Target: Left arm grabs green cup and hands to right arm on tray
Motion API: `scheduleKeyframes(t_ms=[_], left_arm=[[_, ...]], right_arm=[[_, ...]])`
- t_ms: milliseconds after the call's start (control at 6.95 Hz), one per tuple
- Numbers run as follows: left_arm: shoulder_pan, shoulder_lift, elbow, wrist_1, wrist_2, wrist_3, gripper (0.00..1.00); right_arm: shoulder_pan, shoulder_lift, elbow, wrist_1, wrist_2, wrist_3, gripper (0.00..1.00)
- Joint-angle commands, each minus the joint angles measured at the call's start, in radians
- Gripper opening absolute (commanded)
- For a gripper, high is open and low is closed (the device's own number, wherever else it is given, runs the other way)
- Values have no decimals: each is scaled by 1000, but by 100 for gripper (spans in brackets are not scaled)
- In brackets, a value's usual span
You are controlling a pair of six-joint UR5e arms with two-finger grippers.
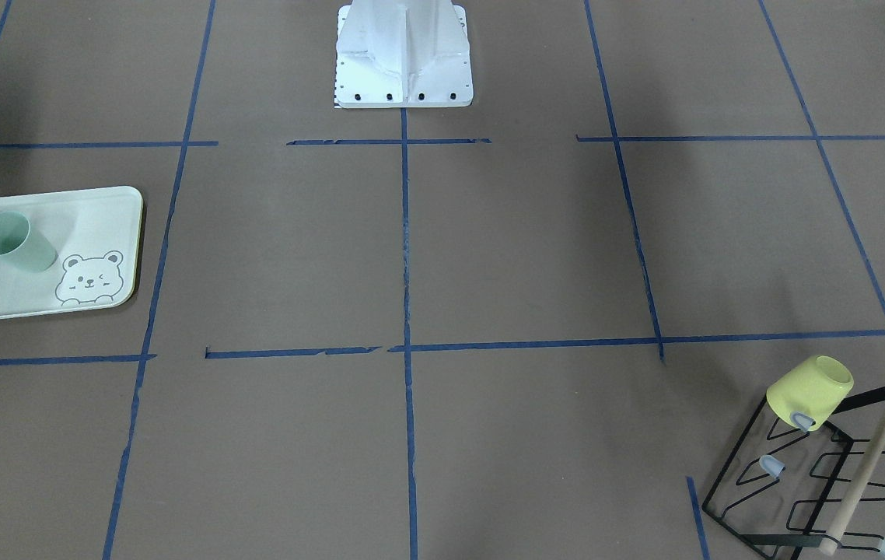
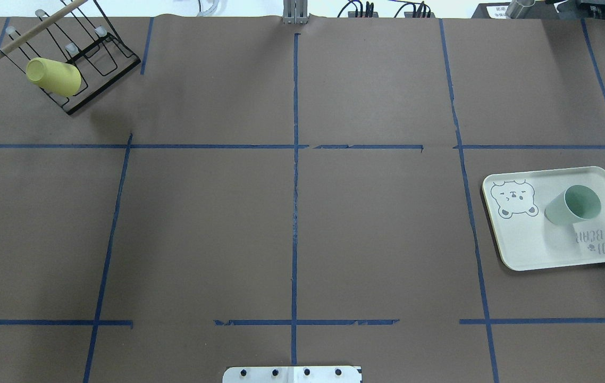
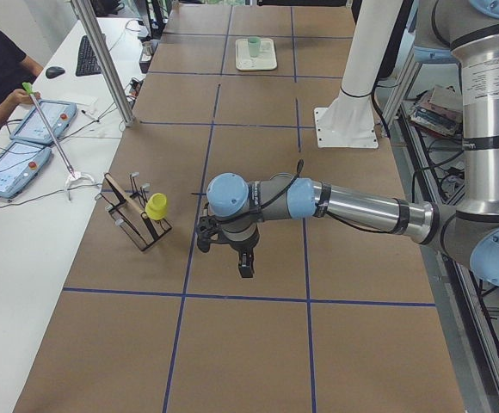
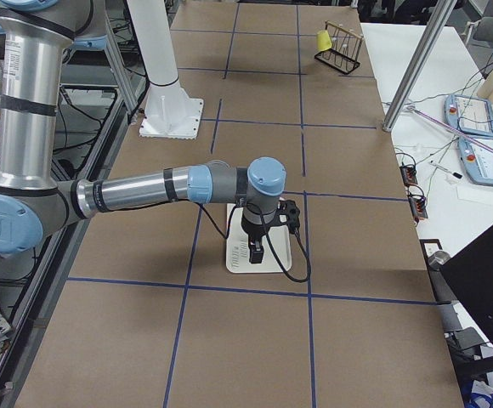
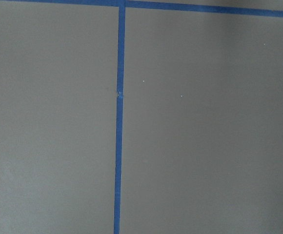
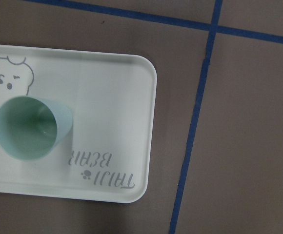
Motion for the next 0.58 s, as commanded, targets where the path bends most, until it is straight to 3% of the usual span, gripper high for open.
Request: scheduleKeyframes(t_ms=[0,432], left_arm=[[0,0,3,-3,-1,0,100],[0,0,16,0,2,-2,100]], right_arm=[[54,-42,-6,2,3,-71,100],[56,-53,-12,2,0,-65,100]])
